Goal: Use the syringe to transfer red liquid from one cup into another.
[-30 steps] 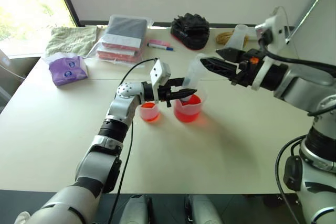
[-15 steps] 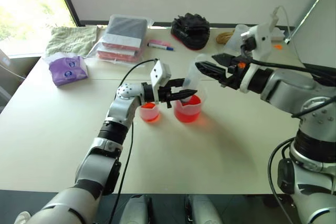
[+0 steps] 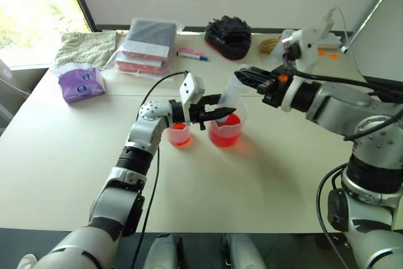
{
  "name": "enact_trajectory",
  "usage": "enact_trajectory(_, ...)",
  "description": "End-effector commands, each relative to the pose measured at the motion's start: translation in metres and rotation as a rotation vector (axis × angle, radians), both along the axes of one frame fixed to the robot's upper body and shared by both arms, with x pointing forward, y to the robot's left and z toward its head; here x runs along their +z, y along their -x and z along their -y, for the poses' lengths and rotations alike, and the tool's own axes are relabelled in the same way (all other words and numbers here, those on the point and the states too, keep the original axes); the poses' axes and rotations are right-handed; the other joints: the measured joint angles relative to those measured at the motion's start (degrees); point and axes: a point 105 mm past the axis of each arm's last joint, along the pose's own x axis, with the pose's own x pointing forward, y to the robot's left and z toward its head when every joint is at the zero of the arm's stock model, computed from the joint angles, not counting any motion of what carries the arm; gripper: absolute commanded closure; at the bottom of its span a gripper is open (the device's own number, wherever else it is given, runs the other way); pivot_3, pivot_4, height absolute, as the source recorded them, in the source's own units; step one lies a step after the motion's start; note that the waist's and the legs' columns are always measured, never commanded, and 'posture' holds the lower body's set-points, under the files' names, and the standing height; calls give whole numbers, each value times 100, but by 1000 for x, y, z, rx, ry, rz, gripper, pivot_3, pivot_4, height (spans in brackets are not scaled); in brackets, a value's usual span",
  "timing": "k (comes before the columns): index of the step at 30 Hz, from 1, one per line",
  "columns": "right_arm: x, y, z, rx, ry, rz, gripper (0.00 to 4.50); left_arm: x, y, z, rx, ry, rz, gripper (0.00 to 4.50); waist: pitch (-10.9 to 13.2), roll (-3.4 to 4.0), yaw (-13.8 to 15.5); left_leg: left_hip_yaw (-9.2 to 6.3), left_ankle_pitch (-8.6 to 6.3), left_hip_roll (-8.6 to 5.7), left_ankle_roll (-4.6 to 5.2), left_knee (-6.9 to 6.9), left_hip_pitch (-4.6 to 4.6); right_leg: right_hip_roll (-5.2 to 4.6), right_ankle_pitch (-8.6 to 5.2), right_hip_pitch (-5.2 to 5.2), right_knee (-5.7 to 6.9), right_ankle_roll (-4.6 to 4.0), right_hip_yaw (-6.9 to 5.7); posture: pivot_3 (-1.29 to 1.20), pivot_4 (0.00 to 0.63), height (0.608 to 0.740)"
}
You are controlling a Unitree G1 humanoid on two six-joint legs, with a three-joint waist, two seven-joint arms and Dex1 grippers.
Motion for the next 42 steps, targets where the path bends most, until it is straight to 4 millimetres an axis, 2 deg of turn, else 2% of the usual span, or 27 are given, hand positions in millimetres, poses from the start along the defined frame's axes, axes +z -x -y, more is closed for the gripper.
enact_trajectory(1, 15, -2, 10, -59, -27, 57, 4421, -10, 6, 2, -27, -32, -14, 3025, 0, 0, 0, 0, 0, 0, 0, 0, 0, 0, 0, 0, 0, 0, 0, 0, 150, 740)
enact_trajectory(29, 56, -3, 20, -62, -60, 172, 4421, -13, 12, 6, -63, -42, -16, 3025, 0, 0, -2, 0, -1, 1, 2, -1, -1, 0, 0, 0, -4, 0, 0, 0, 150, 740)
enact_trajectory(42, 67, -4, 26, -79, -83, 197, 4421, -14, 13, 7, -71, -47, -16, 3025, 0, 0, -1, 0, -1, 2, 2, -2, -2, 0, 0, -1, -5, 0, -1, 0, 150, 740)
